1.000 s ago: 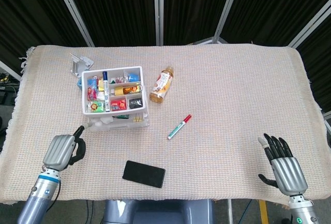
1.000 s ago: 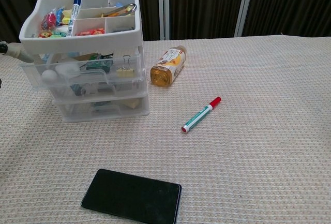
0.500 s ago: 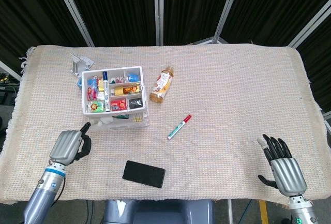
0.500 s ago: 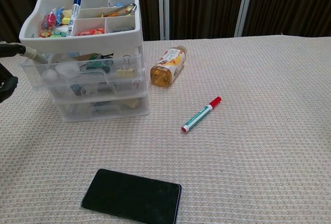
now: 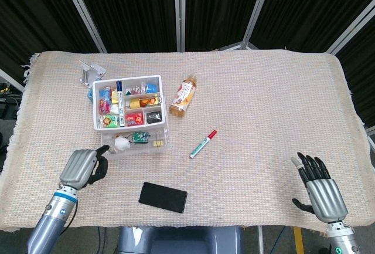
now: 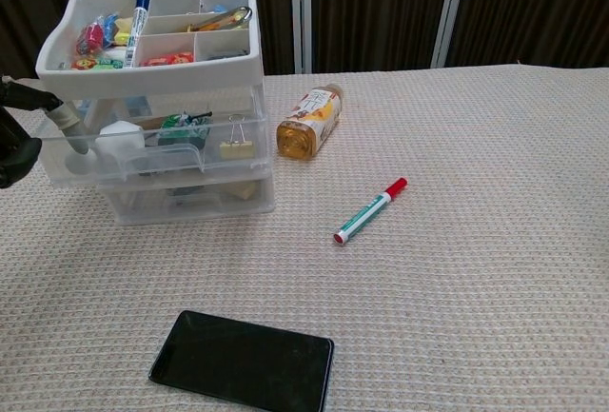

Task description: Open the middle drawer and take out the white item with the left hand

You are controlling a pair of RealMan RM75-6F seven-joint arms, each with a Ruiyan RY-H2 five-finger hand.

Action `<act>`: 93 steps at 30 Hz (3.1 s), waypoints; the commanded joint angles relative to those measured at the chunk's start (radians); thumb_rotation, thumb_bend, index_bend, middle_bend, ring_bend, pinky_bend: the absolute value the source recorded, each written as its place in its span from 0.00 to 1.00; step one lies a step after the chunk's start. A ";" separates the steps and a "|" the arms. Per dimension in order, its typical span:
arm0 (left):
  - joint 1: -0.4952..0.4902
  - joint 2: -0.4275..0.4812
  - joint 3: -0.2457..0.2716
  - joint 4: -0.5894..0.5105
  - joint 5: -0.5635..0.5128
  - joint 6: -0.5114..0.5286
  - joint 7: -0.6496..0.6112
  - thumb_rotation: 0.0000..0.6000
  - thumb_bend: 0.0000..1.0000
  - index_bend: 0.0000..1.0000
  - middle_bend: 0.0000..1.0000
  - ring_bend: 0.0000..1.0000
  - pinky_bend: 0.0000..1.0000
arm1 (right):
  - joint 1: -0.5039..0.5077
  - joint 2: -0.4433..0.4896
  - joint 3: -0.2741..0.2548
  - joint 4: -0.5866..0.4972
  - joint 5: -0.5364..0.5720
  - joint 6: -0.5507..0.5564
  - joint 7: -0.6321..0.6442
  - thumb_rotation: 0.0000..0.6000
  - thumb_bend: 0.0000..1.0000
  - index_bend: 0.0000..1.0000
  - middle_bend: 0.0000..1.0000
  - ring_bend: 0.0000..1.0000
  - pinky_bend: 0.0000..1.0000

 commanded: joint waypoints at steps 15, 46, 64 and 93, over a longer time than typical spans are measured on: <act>0.025 0.062 0.082 -0.033 0.107 -0.011 -0.043 1.00 0.74 0.41 0.82 0.84 0.66 | 0.001 -0.002 0.000 0.001 0.002 -0.001 -0.002 1.00 0.02 0.00 0.00 0.00 0.00; 0.068 0.071 0.123 -0.016 0.219 0.035 -0.064 1.00 0.72 0.24 0.82 0.84 0.66 | 0.003 -0.007 -0.003 0.002 0.003 -0.009 -0.012 1.00 0.02 0.00 0.00 0.00 0.00; 0.084 0.116 0.058 -0.080 0.275 0.155 0.129 1.00 0.19 0.21 0.81 0.84 0.67 | 0.004 -0.013 -0.006 0.004 0.002 -0.013 -0.019 1.00 0.02 0.00 0.00 0.00 0.00; -0.206 0.166 -0.084 -0.067 -0.062 -0.113 0.406 1.00 0.14 0.54 1.00 1.00 0.89 | 0.007 -0.009 -0.003 0.007 0.011 -0.018 -0.005 1.00 0.02 0.00 0.00 0.00 0.00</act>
